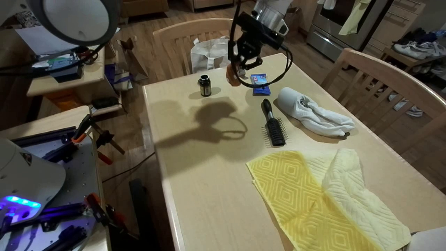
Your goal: Move the toy from left to right.
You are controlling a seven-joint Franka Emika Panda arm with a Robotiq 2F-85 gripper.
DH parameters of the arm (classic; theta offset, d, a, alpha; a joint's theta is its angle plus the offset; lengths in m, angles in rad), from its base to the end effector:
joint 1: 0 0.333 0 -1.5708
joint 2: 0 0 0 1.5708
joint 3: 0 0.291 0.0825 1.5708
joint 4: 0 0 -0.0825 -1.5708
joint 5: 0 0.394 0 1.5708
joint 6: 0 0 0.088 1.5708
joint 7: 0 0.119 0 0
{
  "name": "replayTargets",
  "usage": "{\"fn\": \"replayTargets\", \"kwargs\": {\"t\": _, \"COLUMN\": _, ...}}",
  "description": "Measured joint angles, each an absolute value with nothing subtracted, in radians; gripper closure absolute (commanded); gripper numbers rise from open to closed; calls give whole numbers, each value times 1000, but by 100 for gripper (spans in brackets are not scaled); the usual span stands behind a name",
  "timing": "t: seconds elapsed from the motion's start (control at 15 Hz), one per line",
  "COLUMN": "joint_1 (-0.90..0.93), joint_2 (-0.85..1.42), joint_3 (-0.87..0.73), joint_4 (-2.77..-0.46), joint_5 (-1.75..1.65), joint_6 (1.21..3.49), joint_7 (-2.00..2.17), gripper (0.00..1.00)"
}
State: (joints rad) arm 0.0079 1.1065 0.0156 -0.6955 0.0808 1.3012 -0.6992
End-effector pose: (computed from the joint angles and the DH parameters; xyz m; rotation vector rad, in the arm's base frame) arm 0.7195 0.0232 0.2336 -2.6357 -0.9909 0.6325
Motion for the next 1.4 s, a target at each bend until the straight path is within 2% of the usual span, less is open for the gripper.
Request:
{"fn": "replayTargets", "kwargs": {"t": 0.47, "joint_1": -193, "joint_2": 1149, "joint_3": 16, "joint_4": -764, "joint_5": 100, "joint_6": 1161, "joint_7": -909, "gripper": 92}}
{"fn": "replayTargets", "kwargs": {"t": 0.53, "joint_1": -211, "joint_2": 1149, "joint_3": 15, "joint_4": -778, "joint_5": 99, "joint_6": 1169, "joint_7": -938, "gripper": 89}}
{"fn": "replayTargets", "kwargs": {"t": 0.93, "joint_1": -222, "joint_2": 1150, "joint_3": 9, "joint_4": -794, "joint_5": 99, "joint_6": 1171, "joint_7": -953, "gripper": 92}}
{"fn": "replayTargets", "kwargs": {"t": 1.13, "joint_1": -250, "joint_2": 1168, "joint_3": 4, "joint_4": -790, "joint_5": 99, "joint_6": 1069, "joint_7": -953, "gripper": 92}}
{"fn": "replayTargets", "kwargs": {"t": 1.4, "joint_1": -373, "joint_2": 1228, "joint_3": -11, "joint_4": -782, "joint_5": 100, "joint_6": 924, "joint_7": -952, "gripper": 91}}
